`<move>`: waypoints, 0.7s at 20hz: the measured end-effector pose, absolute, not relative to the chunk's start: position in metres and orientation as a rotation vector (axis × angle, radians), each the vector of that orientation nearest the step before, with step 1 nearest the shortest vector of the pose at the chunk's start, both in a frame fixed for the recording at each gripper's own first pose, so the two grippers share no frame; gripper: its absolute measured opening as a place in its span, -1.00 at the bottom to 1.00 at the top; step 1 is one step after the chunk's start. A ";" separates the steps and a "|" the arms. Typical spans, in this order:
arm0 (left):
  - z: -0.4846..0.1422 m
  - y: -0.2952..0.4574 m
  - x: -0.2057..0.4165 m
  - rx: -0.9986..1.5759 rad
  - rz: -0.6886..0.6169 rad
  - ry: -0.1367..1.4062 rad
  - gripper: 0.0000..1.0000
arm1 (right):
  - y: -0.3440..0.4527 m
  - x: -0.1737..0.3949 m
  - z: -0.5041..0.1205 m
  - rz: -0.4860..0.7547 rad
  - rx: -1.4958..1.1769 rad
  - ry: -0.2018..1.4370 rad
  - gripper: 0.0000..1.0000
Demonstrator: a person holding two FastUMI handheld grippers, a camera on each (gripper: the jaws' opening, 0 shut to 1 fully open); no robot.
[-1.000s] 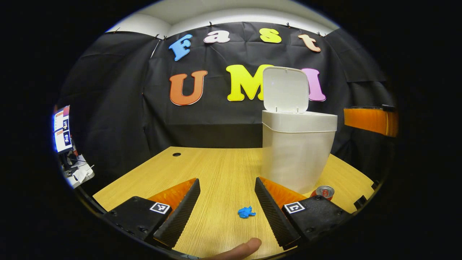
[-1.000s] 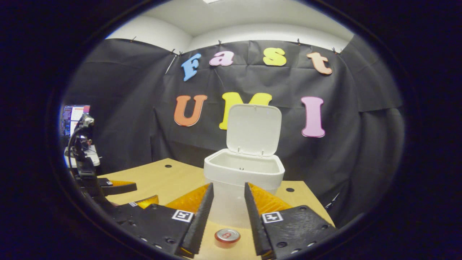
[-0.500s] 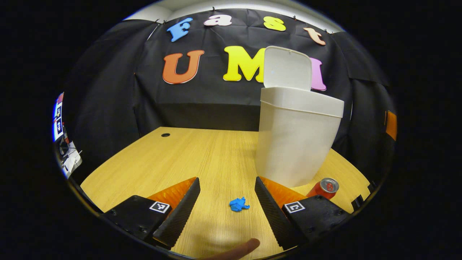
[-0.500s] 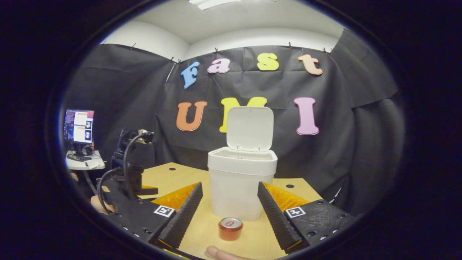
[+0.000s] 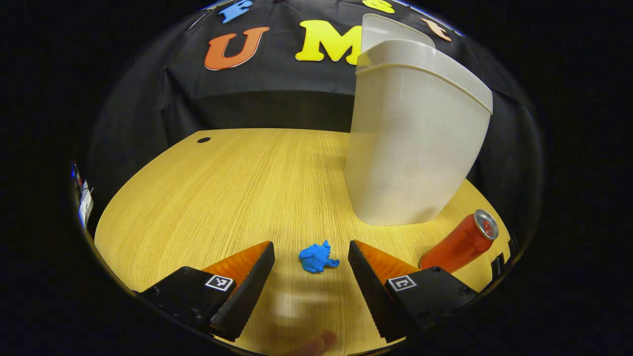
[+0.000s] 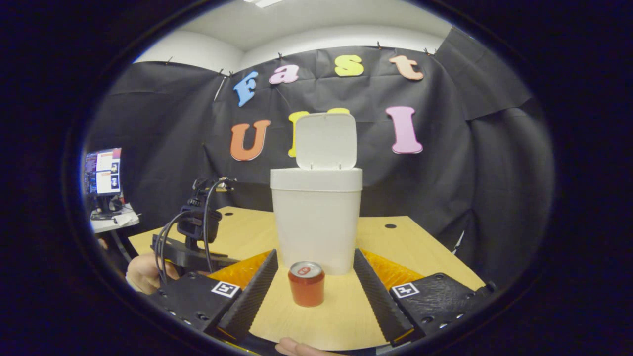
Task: Press the lid of the desktop garbage bin to open it, pick up the crumpled paper on the desktop and throw it into the bin, then pick up the pop can on the desktop and drop it into the bin, and finally close the garbage bin lid.
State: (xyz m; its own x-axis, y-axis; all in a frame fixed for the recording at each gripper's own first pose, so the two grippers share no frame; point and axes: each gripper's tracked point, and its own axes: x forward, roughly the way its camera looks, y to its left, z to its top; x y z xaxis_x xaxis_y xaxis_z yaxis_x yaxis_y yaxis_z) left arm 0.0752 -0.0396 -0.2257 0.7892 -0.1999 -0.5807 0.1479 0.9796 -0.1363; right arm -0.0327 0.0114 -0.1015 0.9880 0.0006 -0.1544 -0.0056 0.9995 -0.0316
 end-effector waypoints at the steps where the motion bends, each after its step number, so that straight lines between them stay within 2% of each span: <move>1: -0.230 -0.041 0.077 -0.080 -0.192 0.640 1.00 | 0.016 -0.032 -0.111 0.013 -0.027 0.171 0.91; 2: -0.234 -0.041 0.078 -0.074 -0.198 0.648 0.93 | 0.019 -0.031 -0.119 0.021 -0.026 0.184 0.92; 10: -0.250 -0.048 0.084 -0.040 -0.214 0.659 0.79 | 0.026 -0.030 -0.172 0.038 -0.026 0.306 0.92; 14: -0.253 -0.043 0.090 -0.014 -0.204 0.639 0.58 | 0.022 -0.026 -0.184 0.025 -0.037 0.341 0.92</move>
State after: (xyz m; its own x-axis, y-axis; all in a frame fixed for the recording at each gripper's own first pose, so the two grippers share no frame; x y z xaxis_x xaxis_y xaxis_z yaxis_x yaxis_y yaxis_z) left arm 0.0901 -0.0431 -0.2531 0.7832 -0.1939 -0.5908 0.1850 0.9798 -0.0764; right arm -0.0255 0.0220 -0.1842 0.9420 0.0188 -0.3351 -0.0311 0.9990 -0.0316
